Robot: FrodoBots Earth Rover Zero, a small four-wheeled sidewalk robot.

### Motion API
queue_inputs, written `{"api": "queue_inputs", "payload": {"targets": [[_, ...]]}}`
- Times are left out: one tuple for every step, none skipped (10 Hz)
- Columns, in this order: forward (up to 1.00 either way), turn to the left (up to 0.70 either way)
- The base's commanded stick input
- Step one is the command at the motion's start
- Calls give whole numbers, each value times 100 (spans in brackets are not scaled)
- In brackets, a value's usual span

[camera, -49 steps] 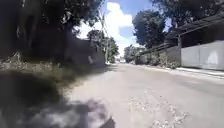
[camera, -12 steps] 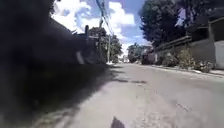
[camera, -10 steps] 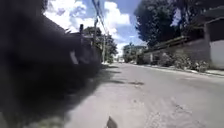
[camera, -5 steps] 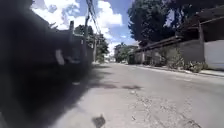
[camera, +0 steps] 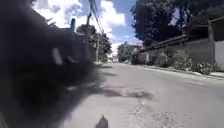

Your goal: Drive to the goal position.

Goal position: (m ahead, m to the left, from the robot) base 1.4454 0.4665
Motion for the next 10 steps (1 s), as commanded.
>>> {"api": "queue_inputs", "payload": {"targets": [[100, 1], [100, 1], [100, 1], [100, 1], [100, 1], [100, 1], [100, 1], [100, 1], [100, 1], [100, 1]]}}
